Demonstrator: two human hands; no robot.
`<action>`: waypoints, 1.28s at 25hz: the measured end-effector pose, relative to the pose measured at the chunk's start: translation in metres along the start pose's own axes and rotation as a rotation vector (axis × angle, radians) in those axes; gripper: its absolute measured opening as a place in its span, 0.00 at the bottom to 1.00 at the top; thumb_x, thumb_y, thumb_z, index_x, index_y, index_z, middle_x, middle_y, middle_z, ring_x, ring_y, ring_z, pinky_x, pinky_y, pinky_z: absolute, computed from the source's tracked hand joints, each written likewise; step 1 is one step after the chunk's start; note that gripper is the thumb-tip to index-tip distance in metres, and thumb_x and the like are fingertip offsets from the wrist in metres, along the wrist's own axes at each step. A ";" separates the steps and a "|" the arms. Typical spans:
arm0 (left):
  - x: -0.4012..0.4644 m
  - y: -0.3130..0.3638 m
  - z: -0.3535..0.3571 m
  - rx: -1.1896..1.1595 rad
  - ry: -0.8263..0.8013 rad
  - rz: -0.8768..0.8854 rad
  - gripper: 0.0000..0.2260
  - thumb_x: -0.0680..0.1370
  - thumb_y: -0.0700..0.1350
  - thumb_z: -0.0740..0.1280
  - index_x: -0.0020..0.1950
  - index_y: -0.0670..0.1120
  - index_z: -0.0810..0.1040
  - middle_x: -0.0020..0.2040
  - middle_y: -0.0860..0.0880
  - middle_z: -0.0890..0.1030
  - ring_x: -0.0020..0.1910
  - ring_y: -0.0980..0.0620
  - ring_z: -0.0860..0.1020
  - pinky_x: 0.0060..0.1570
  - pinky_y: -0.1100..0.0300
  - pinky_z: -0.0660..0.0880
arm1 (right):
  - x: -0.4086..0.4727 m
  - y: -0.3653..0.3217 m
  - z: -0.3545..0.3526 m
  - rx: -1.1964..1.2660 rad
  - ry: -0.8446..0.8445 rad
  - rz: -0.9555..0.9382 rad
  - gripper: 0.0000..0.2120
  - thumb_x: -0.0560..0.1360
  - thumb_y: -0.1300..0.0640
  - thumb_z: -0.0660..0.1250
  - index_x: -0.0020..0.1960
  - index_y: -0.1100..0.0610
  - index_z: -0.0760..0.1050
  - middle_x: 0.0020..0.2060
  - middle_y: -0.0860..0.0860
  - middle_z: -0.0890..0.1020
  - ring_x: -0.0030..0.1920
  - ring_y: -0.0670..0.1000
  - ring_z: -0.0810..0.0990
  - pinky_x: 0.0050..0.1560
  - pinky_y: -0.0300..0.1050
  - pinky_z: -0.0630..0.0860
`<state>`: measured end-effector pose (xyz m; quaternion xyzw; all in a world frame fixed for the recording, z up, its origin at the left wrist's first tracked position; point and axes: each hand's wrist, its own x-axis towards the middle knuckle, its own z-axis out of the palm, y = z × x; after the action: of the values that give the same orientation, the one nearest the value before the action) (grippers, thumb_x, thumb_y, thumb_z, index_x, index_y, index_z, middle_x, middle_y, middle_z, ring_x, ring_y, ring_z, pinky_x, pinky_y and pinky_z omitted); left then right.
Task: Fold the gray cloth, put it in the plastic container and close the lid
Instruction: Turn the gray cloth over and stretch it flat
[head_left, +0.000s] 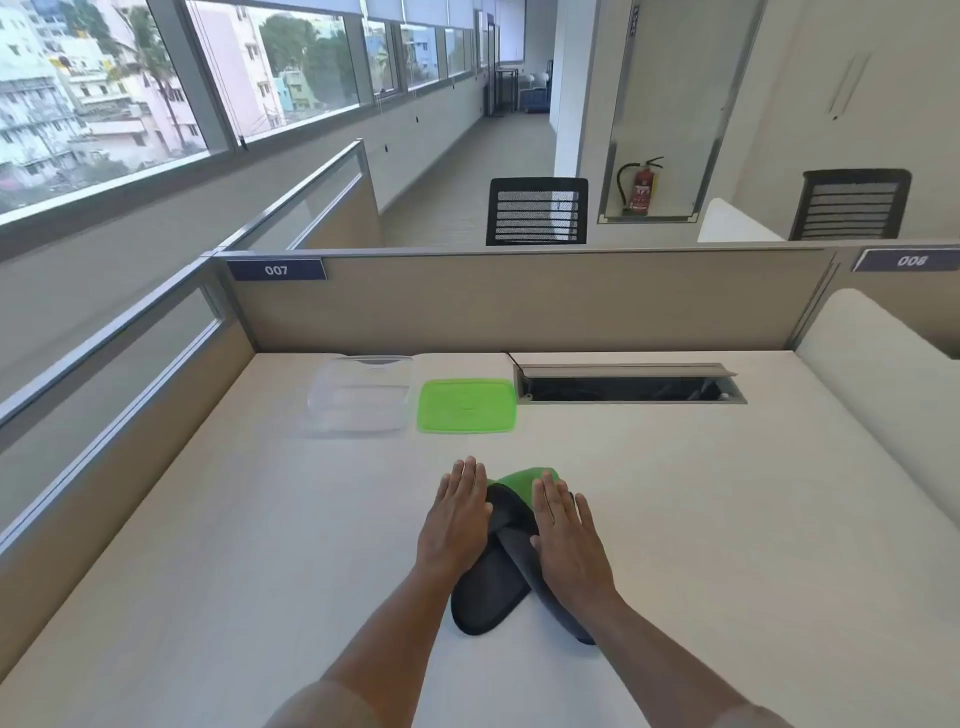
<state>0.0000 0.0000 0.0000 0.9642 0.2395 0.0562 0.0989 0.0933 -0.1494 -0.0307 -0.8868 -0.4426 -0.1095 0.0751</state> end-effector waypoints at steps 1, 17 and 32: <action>0.002 0.000 0.001 0.018 0.004 0.001 0.27 0.84 0.46 0.53 0.81 0.41 0.49 0.81 0.43 0.49 0.80 0.46 0.46 0.78 0.53 0.46 | 0.002 0.001 0.000 -0.001 -0.020 0.013 0.40 0.66 0.54 0.78 0.73 0.64 0.67 0.72 0.61 0.69 0.70 0.61 0.72 0.67 0.60 0.71; 0.020 0.003 0.005 -0.124 -0.023 -0.060 0.15 0.74 0.40 0.66 0.60 0.47 0.77 0.63 0.48 0.79 0.77 0.46 0.59 0.73 0.52 0.59 | -0.002 0.025 -0.006 0.041 -0.178 0.227 0.18 0.62 0.71 0.71 0.47 0.54 0.75 0.43 0.51 0.77 0.38 0.54 0.76 0.34 0.46 0.70; 0.026 0.027 -0.016 -0.457 -0.009 -0.062 0.08 0.82 0.47 0.57 0.58 0.47 0.72 0.45 0.44 0.81 0.43 0.44 0.76 0.41 0.53 0.69 | 0.005 0.028 -0.012 0.088 -0.165 0.255 0.13 0.64 0.60 0.75 0.45 0.55 0.74 0.39 0.50 0.77 0.35 0.54 0.76 0.31 0.47 0.68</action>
<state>0.0331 -0.0087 0.0228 0.9092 0.2495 0.1014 0.3175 0.1174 -0.1649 -0.0191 -0.9376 -0.3355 -0.0064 0.0905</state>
